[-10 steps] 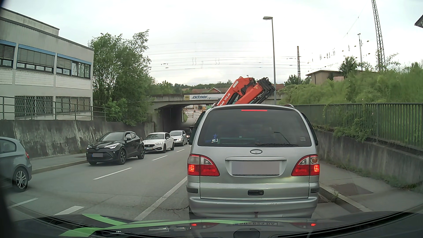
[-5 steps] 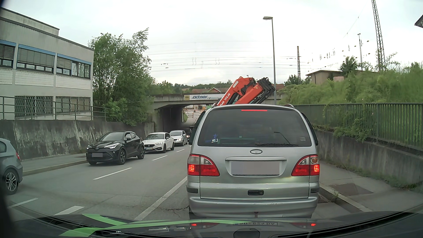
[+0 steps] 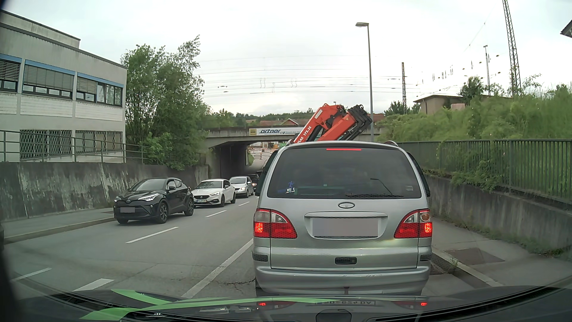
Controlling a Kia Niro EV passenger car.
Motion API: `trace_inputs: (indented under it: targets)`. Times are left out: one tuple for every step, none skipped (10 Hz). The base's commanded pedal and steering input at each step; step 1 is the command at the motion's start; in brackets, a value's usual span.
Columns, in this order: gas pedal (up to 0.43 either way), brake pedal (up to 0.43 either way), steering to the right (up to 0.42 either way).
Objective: Follow the waypoints while adhering to traffic rules and regulations
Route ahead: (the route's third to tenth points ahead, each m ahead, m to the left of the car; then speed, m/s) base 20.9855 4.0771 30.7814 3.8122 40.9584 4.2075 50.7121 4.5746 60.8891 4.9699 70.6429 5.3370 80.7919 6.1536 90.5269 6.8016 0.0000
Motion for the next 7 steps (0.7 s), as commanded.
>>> trace_inputs:
  targets:
    - [0.000, 0.280, -0.004]
    - [0.000, 0.287, 0.011]
    - [0.000, 0.287, 0.017]
    - [0.000, 0.287, 0.018]
    - [0.000, 0.287, 0.018]
    - [0.000, 0.287, 0.015]
    - [0.000, 0.287, 0.009]
